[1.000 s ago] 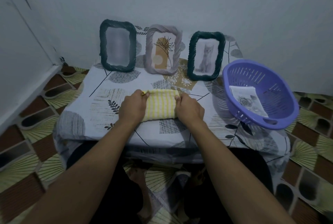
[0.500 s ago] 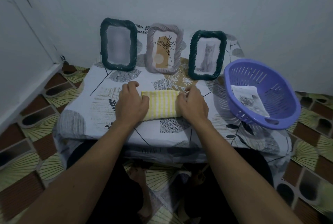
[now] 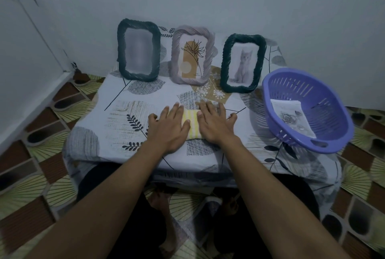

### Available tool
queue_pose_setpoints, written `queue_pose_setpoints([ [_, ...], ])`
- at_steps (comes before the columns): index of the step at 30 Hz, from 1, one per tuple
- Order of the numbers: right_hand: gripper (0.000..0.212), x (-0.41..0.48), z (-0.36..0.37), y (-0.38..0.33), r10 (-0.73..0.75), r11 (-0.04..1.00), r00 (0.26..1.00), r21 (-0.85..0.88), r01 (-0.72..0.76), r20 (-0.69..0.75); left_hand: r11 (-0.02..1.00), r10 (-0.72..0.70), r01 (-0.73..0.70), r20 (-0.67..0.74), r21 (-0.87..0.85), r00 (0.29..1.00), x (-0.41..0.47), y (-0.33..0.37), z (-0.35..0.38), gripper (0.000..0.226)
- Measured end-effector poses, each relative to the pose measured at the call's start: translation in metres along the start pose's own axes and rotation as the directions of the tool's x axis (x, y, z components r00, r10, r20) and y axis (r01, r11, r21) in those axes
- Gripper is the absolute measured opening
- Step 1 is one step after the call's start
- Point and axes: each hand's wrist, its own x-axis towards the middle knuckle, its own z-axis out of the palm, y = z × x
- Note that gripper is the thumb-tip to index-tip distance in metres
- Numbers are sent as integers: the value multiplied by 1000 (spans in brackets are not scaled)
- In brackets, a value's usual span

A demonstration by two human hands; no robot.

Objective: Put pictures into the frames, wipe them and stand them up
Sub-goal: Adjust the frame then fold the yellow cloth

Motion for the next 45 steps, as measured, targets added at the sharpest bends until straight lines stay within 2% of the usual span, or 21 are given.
queue_pose_setpoints([
  [6,58,2,6,-1,83,996,996,-36,-84,-37,998,-66,66,-12,5,998,-6,3,1,69],
  [10,65,2,12,-5,190,982,964,30,-187,-185,994,-105,105,2,-18,994,-10,7,0,69],
  [13,59,2,13,-6,197,980,943,45,-192,-270,990,-121,123,27,-73,992,-14,7,-1,66],
  [17,53,2,9,-6,167,986,950,71,-154,-262,991,-95,102,82,-83,992,-18,3,-3,62],
  [21,46,1,6,-7,198,954,965,261,-149,-173,986,-85,99,104,-135,991,-21,-5,-5,65],
  [25,34,-5,1,-14,121,896,982,441,-44,-148,964,-70,113,182,-240,981,-20,-16,-15,74],
  [29,28,-5,-4,-27,32,749,988,658,75,-149,869,-193,227,122,-440,974,-21,-21,-36,73],
  [32,32,-5,-10,-40,-74,629,981,755,186,-180,852,-193,212,88,-479,977,-25,-25,-50,75],
  [33,33,-5,-13,-45,-105,591,978,779,209,-182,831,-186,205,89,-517,978,-27,-28,-55,73],
  [35,35,-6,-20,-55,-159,533,968,809,248,-192,758,-162,173,76,-629,984,-29,-38,-61,54],
  [37,36,-4,-24,-64,-185,513,959,811,282,-216,669,-126,139,74,-730,989,-30,-50,-65,37],
  [40,32,3,-21,-77,-196,522,955,800,295,-224,562,-153,155,82,-812,985,-31,-69,-64,38],
  [45,26,15,8,-96,-143,644,955,708,290,-261,604,-348,234,12,-762,937,-33,-98,-58,24],
])
